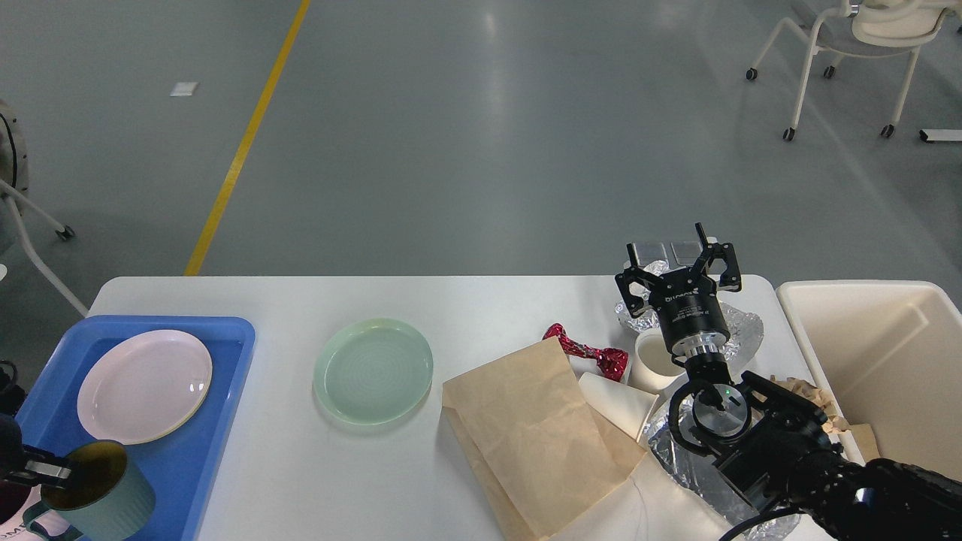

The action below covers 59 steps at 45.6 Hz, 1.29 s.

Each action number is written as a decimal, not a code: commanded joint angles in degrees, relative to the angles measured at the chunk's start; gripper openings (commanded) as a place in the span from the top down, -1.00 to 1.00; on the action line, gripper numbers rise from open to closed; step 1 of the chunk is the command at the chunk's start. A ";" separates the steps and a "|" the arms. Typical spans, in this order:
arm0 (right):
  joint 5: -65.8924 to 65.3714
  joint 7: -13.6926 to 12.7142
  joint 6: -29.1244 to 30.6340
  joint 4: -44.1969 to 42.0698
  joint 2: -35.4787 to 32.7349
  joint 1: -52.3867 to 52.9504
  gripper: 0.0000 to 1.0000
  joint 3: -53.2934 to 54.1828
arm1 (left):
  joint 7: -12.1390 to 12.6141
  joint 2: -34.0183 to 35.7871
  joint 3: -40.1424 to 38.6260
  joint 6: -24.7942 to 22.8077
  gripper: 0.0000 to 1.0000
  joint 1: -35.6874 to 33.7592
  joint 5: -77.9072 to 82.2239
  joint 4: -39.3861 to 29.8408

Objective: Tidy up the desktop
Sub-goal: 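Carry the green mug onto the blue tray beside the pink mug, then reach the left gripper to the pale green plate rim and grasp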

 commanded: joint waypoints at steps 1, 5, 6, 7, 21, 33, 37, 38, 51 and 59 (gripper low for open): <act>-0.02 -0.02 0.00 -0.01 0.00 0.00 -1.00 0.00 | 0.38 -3.09 -0.09 3.98 0.99 3.57 -0.35 1.87; -0.02 -0.02 0.00 -0.01 0.00 0.00 -1.00 0.00 | 0.64 -4.59 0.09 6.27 0.98 5.07 -0.53 3.36; -0.02 -0.02 0.00 -0.01 0.00 0.00 -1.00 0.00 | 0.64 -4.77 0.09 6.79 0.97 5.51 -0.53 3.71; -0.02 0.06 0.00 -0.01 0.00 0.00 -1.00 0.00 | 0.64 -4.94 0.00 7.32 0.97 6.03 -0.61 3.98; -0.02 -0.02 0.00 -0.01 0.00 0.00 -1.00 0.00 | 0.29 -5.74 -0.09 9.17 0.35 7.36 -0.88 5.74; -0.02 -0.02 0.00 -0.01 0.00 0.00 -1.00 0.00 | -1.38 -4.77 -2.20 8.38 -0.46 6.57 -4.30 5.13; -0.02 -0.02 0.00 -0.01 0.00 0.00 -1.00 0.00 | -3.30 -1.44 -4.04 6.20 -0.62 3.94 -5.45 3.55; 0.06 -0.02 0.00 -0.01 0.00 0.00 -1.00 0.00 | -3.83 0.48 -5.00 4.18 -0.63 1.93 -5.45 3.02; -0.02 0.06 0.00 0.08 0.00 0.00 -1.00 0.00 | -3.23 1.57 -26.02 -24.56 -0.64 -38.34 -9.05 9.34; -0.02 -0.02 0.00 -0.01 0.00 0.00 -1.00 0.00 | -0.85 -2.48 -21.36 -24.56 -0.64 -21.94 -9.75 6.79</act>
